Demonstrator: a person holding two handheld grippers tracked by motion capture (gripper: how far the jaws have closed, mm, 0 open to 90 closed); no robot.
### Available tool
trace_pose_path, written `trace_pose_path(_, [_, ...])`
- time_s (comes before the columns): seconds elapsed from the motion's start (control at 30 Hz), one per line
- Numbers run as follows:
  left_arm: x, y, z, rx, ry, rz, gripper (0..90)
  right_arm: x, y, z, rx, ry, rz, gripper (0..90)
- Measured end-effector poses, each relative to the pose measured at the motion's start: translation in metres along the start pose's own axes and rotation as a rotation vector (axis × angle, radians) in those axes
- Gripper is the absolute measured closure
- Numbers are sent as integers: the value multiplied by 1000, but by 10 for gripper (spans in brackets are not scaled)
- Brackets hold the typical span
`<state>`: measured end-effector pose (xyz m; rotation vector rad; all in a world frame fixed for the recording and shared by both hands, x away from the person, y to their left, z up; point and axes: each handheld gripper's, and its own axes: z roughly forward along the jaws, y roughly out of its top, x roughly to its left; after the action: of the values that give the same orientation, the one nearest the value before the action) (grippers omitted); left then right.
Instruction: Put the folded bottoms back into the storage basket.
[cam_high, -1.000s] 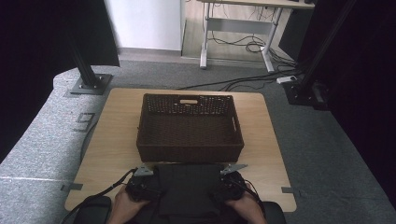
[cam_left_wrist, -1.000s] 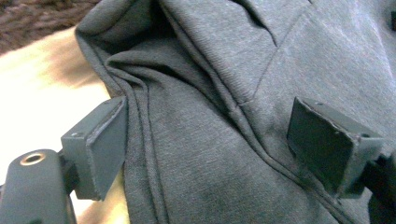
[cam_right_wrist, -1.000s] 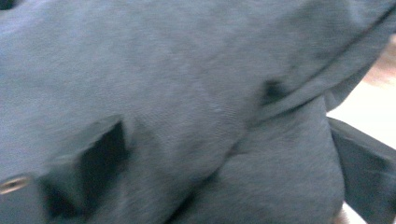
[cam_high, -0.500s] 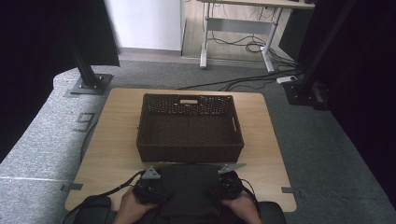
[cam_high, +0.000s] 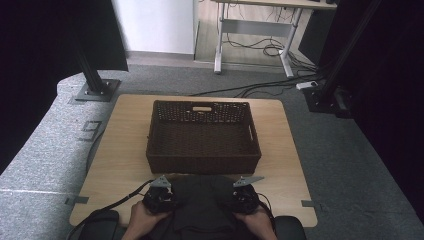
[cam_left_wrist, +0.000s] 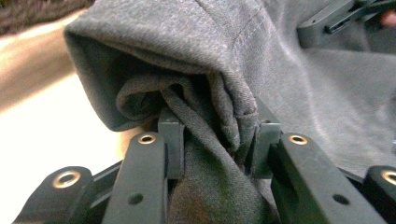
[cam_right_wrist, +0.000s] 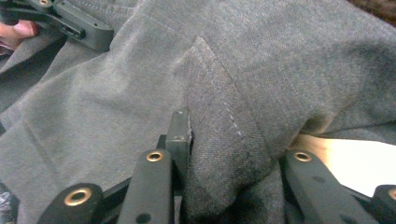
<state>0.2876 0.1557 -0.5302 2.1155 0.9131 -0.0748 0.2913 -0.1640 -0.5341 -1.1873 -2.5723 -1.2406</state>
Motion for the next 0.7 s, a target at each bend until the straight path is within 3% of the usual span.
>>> trace_pose_path(0.2, [0,8,-13,-47,-49,-3,667,5,5,-11,-57,4,-25,675])
trace_pose_path(0.7, [-13,48,-50,-150,-53,87,669,20,36,-50,-181,-15,-105,683])
